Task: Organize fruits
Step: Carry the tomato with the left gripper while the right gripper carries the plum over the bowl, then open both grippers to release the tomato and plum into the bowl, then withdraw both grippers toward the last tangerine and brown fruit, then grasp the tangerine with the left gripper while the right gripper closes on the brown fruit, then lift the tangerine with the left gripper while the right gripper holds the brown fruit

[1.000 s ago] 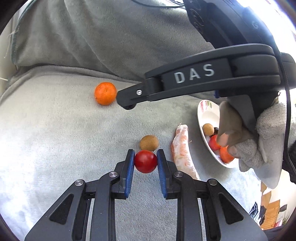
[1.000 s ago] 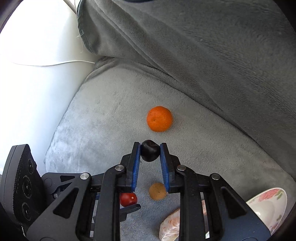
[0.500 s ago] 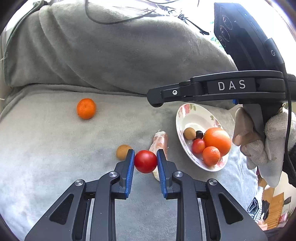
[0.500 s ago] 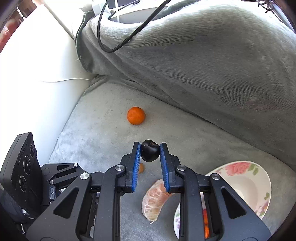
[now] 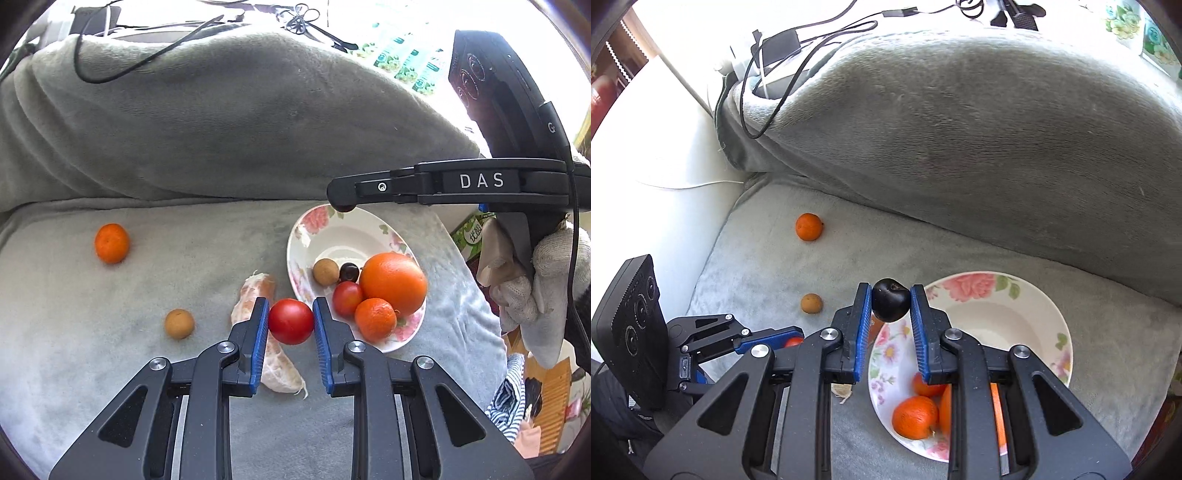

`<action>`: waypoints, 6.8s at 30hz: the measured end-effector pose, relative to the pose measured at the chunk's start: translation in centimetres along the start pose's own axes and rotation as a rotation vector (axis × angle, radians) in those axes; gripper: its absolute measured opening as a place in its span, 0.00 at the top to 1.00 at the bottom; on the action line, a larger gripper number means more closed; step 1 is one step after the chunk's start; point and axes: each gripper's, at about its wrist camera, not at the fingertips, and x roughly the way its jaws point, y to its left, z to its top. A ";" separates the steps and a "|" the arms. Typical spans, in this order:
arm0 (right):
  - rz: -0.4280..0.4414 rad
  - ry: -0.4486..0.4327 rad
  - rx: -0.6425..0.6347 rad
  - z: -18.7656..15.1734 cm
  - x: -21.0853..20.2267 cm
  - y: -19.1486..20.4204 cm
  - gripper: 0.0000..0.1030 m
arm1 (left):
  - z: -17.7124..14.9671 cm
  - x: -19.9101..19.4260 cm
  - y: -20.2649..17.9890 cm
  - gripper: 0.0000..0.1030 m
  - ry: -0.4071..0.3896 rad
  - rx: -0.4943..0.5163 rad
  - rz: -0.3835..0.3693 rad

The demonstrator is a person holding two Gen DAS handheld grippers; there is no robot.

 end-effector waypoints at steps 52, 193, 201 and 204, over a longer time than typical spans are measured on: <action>-0.134 0.008 0.141 -3.1 -0.2 -8.0 0.75 | 2.3 5.8 -5.5 0.60 0.111 0.131 0.053; -0.035 0.071 -0.144 -3.3 9.6 11.3 0.74 | 5.1 4.6 11.9 0.66 0.041 0.004 0.188; -0.018 0.027 -0.122 -3.9 5.4 9.7 0.74 | 5.9 1.9 9.6 0.66 -0.002 0.022 0.177; -0.017 0.011 -0.118 -4.4 3.8 9.1 0.74 | 6.3 1.3 8.5 0.66 -0.015 0.031 0.171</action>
